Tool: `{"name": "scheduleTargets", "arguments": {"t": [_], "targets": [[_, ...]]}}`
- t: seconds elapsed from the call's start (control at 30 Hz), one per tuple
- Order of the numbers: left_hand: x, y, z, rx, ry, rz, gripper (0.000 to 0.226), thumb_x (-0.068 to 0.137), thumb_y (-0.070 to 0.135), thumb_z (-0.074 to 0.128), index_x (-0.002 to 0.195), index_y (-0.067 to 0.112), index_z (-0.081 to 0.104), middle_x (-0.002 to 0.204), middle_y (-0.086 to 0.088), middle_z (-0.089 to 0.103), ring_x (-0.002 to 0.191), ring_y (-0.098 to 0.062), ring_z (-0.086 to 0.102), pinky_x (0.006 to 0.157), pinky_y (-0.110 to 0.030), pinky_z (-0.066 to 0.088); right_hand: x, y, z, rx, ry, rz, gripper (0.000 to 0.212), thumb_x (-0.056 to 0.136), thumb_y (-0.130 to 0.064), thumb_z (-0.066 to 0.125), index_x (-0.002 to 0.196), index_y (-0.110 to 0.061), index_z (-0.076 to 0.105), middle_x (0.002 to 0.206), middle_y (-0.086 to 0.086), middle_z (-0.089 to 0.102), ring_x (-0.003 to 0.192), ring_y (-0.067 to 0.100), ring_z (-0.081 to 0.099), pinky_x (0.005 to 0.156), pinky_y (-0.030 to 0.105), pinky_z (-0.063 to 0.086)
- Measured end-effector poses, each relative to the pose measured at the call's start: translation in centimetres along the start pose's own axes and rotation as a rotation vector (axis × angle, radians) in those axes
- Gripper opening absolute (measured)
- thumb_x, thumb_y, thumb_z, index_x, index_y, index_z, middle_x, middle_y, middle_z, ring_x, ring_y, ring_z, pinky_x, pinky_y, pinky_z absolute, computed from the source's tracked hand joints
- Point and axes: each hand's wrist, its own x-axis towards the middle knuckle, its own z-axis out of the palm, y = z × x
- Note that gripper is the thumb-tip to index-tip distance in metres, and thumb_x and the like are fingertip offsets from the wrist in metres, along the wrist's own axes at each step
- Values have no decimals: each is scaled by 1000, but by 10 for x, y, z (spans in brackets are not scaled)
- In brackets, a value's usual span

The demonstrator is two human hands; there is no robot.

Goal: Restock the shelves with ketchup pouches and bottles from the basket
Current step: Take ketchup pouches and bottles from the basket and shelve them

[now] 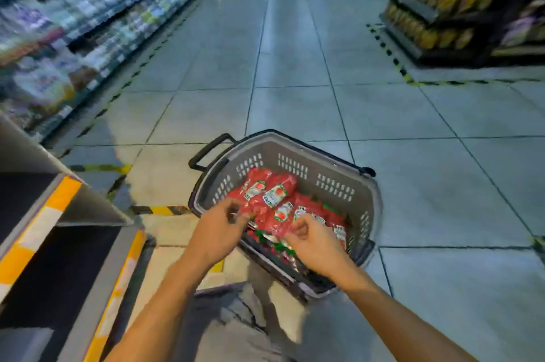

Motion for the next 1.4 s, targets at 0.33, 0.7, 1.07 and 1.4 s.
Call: {"name": "scheduleTargets", "arguments": {"t": [0.33, 0.7, 1.07, 1.4], "targets": [[148, -52, 73, 191, -214, -84, 49, 95, 21, 61, 140, 10, 47, 137, -16, 57, 124, -34, 55, 101, -40, 45, 99, 45, 20, -36, 15, 160, 43, 90, -28, 64, 128, -25, 44, 112, -7, 58, 91, 12, 62, 77, 36, 56], [244, -114, 126, 330, -330, -108, 64, 96, 33, 61, 150, 9, 34, 142, -18, 44, 133, -37, 42, 112, -47, 36, 255, 56, 43, -541, -113, -229, 90, 82, -28, 82, 155, -21, 31, 160, -1, 33, 150, 18, 25, 124, 40, 18], [267, -124, 126, 321, -287, -170, 70, 83, 48, 76, 133, 9, 48, 133, -16, 53, 124, -33, 50, 105, -44, 44, 305, 85, 55, -978, -137, -547, 90, 70, -55, 83, 145, -30, 40, 141, 1, 46, 132, 23, 40, 110, 54, 26], [265, -117, 120, 100, -384, -248, 34, 82, 39, 80, 98, 16, 61, 101, -4, 67, 85, -21, 62, 66, -30, 44, 306, 73, 48, -1173, -197, -752, 72, 80, -54, 76, 138, -23, 47, 136, 3, 57, 128, 25, 49, 114, 48, 27]]}}
